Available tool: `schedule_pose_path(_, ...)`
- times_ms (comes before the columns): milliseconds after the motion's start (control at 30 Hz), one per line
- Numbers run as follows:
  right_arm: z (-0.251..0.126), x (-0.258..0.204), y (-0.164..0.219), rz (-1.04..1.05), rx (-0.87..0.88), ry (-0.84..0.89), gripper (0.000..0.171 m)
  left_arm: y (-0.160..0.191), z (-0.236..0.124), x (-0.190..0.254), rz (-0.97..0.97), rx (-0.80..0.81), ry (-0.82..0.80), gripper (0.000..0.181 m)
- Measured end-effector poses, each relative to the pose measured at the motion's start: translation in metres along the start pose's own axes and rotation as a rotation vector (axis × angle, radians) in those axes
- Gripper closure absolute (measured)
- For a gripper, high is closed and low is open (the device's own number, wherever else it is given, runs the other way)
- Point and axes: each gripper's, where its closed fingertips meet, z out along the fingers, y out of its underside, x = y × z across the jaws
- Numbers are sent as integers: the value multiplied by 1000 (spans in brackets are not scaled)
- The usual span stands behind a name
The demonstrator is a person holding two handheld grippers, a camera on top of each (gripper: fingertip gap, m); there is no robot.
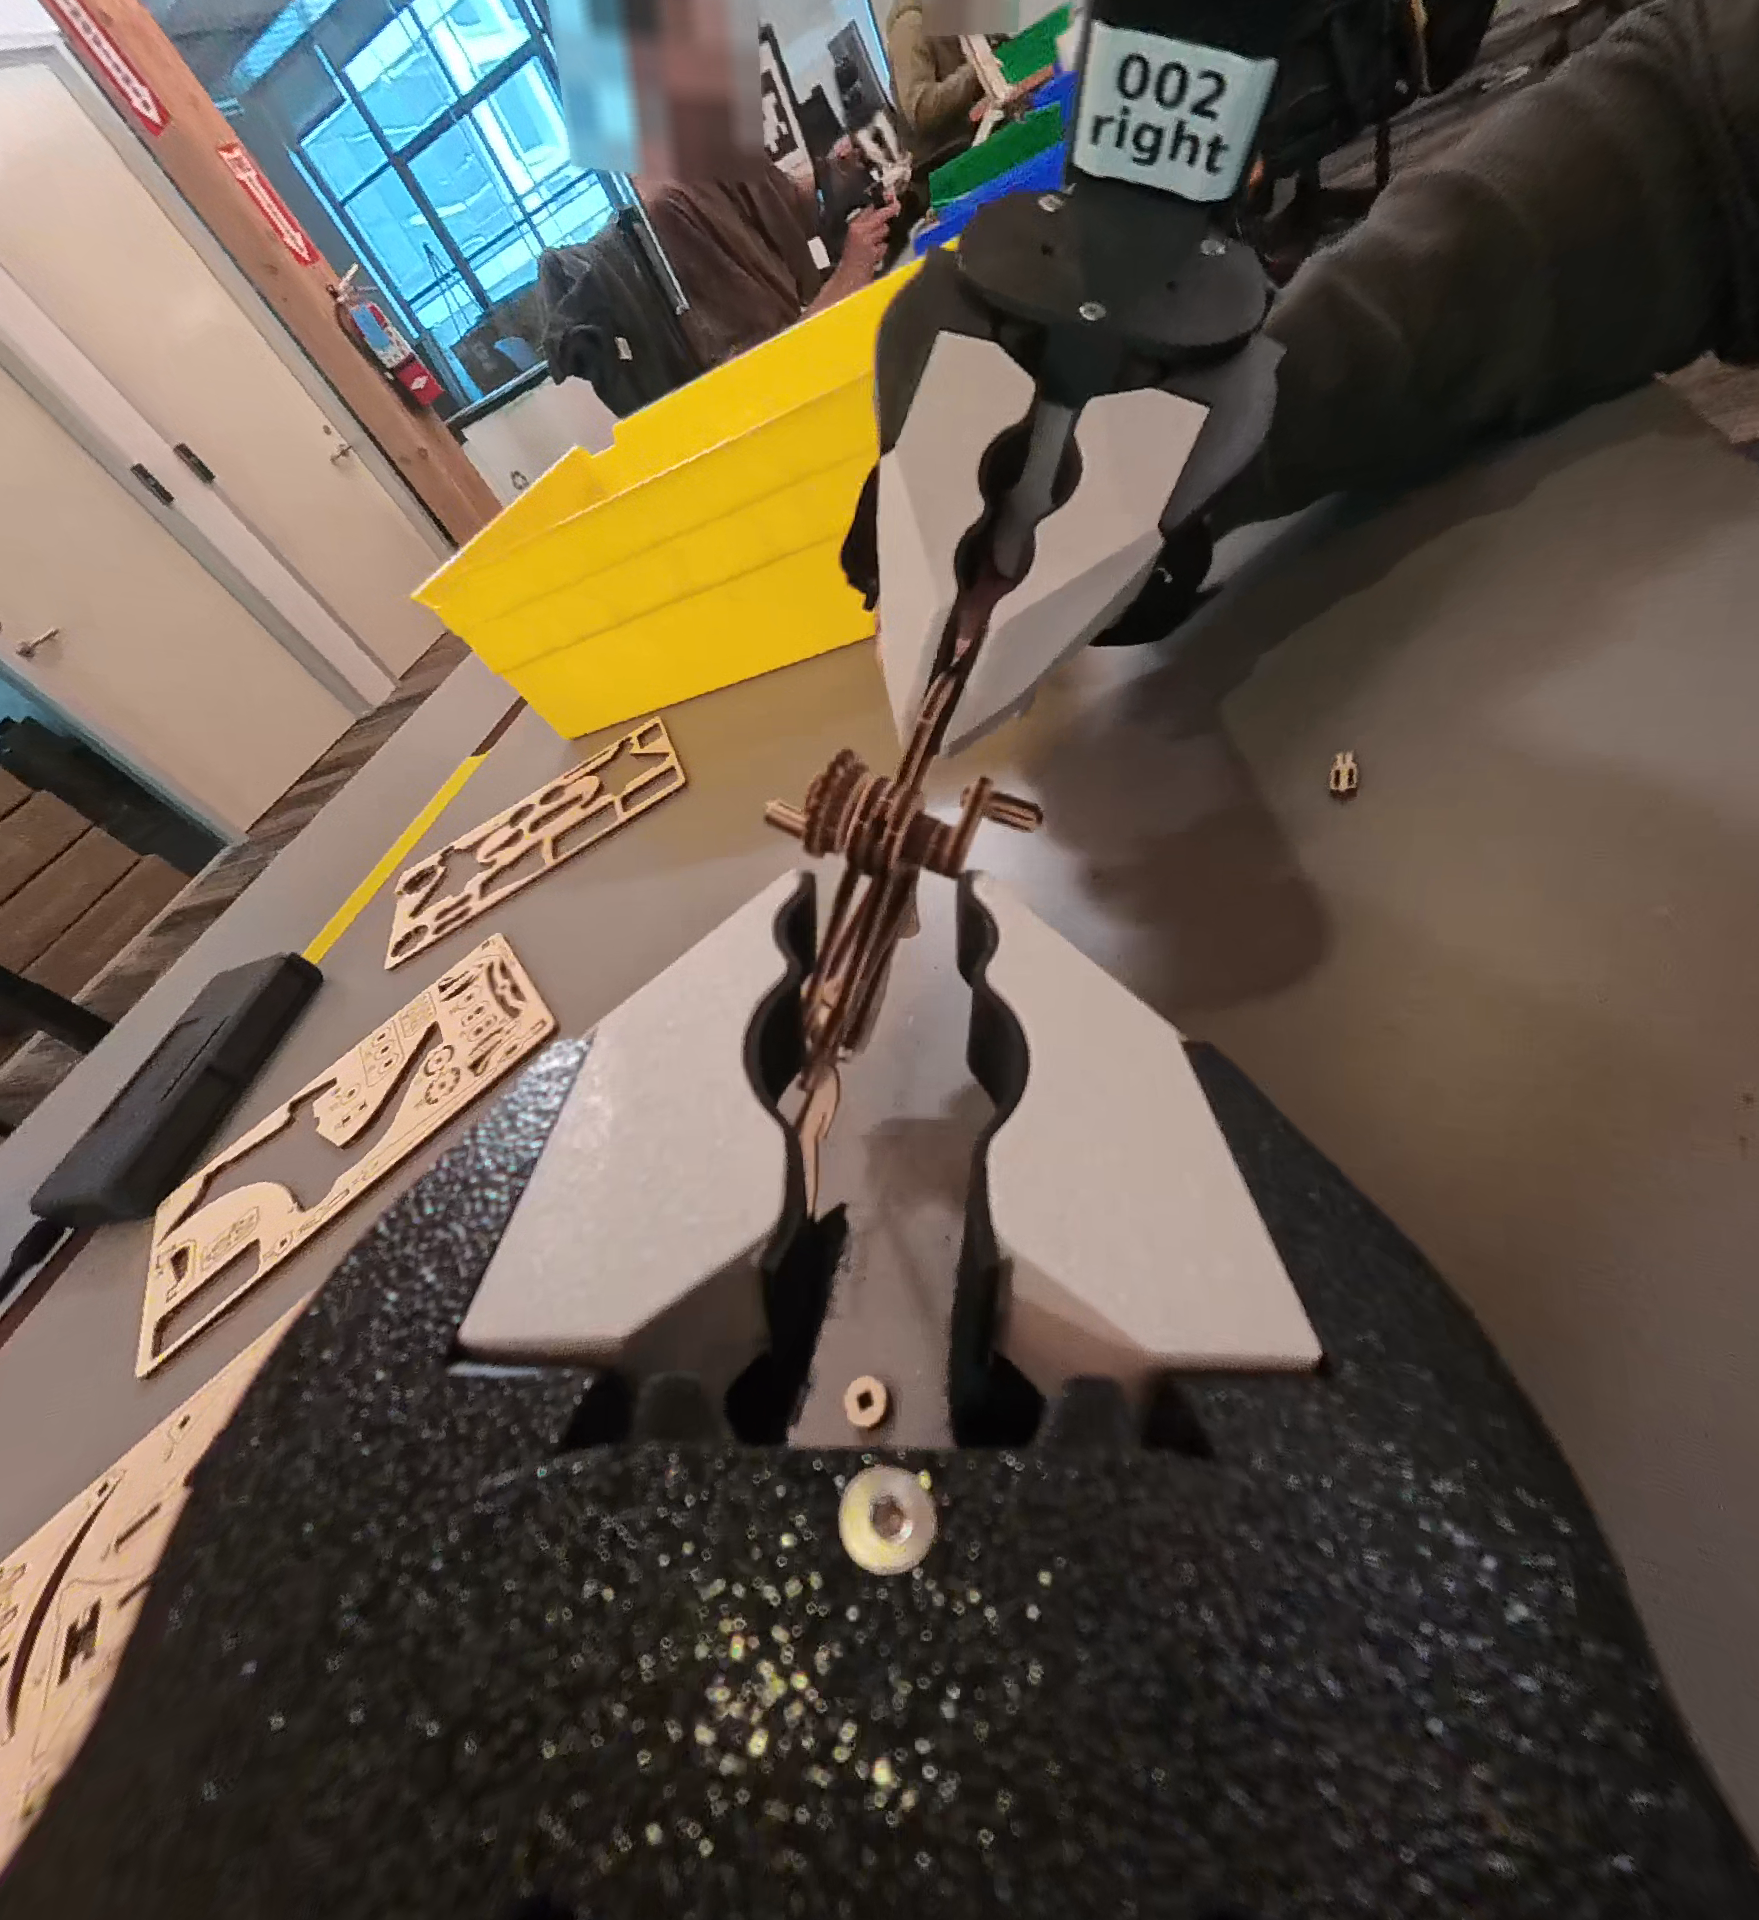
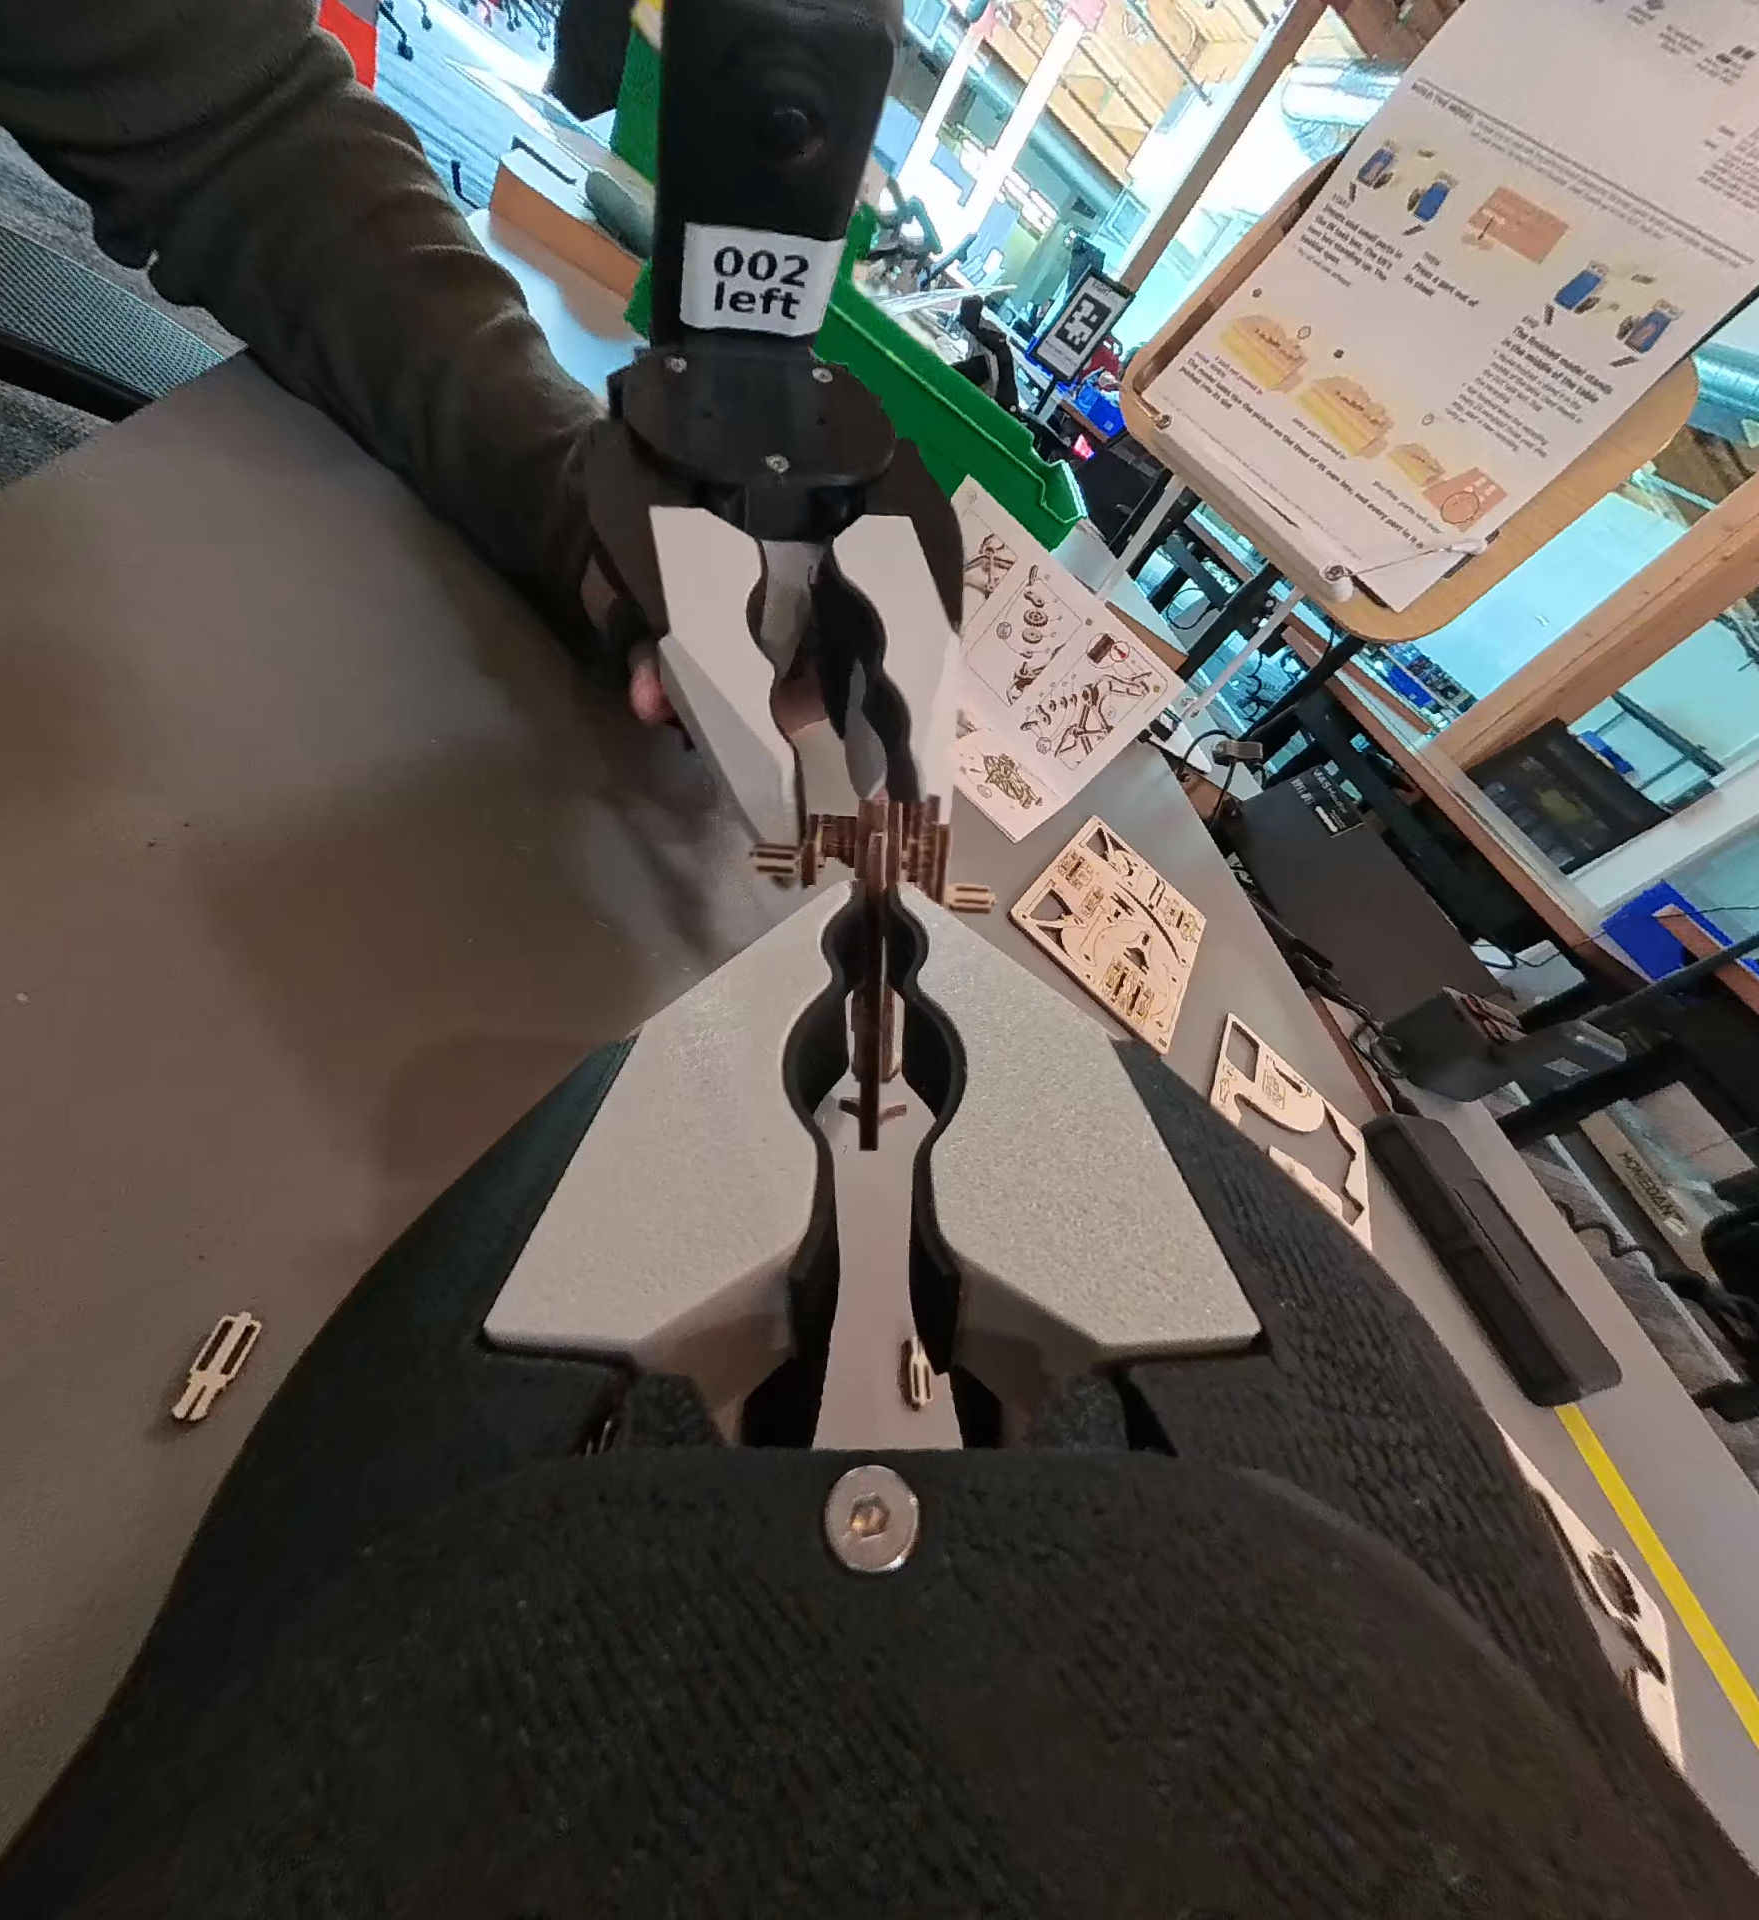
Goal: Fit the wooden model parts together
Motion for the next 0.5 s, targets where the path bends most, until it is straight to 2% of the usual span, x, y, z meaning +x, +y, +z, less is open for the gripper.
schedule_pose_path(133, 0, 1, 0, 7, 6, 0, 171, -1, 0, 1, -7, 1, 9, 161)
schedule_pose_path(400, 0, -1, -1, -15, 4, 0, 171, -3, -2, 2, 113, -5, -16, 165)
schedule_pose_path(500, 0, 0, 0, -14, -9, 11, 169, -2, -1, 2, 154, -27, -32, 172)
